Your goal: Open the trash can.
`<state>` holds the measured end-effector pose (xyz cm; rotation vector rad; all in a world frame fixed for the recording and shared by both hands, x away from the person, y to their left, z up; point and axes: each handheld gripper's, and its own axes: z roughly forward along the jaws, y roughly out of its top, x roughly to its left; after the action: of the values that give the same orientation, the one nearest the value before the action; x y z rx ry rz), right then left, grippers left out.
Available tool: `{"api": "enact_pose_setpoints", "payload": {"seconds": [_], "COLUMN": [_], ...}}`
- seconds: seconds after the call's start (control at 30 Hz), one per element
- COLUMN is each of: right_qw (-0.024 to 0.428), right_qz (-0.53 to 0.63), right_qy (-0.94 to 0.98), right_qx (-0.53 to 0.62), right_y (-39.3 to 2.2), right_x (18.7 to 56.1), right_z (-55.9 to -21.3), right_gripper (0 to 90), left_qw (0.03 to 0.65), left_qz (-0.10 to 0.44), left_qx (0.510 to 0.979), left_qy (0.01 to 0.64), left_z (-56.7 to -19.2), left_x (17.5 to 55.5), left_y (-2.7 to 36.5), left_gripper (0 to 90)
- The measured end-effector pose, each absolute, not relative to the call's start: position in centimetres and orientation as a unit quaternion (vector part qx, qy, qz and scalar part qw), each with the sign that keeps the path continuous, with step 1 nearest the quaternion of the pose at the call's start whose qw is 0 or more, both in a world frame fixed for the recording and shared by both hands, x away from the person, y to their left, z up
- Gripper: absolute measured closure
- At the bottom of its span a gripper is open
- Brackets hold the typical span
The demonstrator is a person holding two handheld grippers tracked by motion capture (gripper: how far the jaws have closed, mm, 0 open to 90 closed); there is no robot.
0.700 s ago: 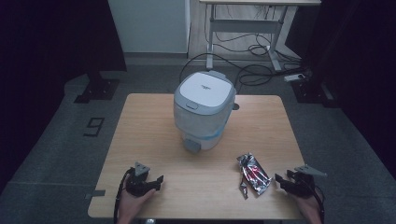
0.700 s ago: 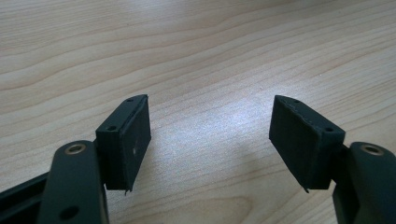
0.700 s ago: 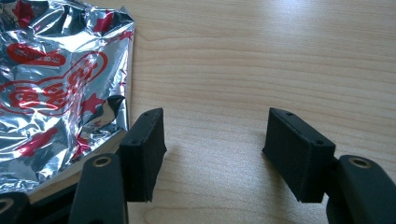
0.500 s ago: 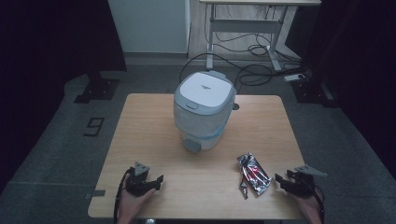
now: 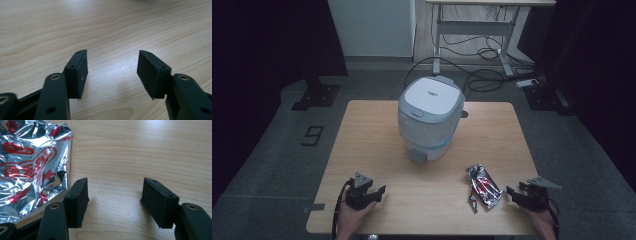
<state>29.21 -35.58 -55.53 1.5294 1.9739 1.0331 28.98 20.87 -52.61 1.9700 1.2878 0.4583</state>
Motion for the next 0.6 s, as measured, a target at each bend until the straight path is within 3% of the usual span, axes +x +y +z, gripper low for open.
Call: {"api": "enact_pose_setpoints", "payload": {"seconds": [0.17,0.3,0.6], "right_qw": [0.22,0.22,0.218], "right_qz": [0.37,0.371,0.372], "right_qy": [0.715,0.715,0.714], "right_qx": [0.551,0.551,0.551], "right_y": [-35.5,-35.5,-35.6], "right_x": [29.3,29.3,29.3], "right_z": [-55.5,-55.5,-55.5], "right_gripper": [37.6,37.6,37.7], "left_qw": [0.388,0.404,0.436], "left_qz": [0.18,0.181,0.149], "left_qx": [0.77,0.772,0.775], "left_qy": [0.473,0.457,0.433], "left_z": [-51.8,-51.3,-50.2], "left_x": [29.1,29.2,30.2], "left_y": [20.6,20.2,19.6], "left_gripper": [66.5,78.7,88.0]}}
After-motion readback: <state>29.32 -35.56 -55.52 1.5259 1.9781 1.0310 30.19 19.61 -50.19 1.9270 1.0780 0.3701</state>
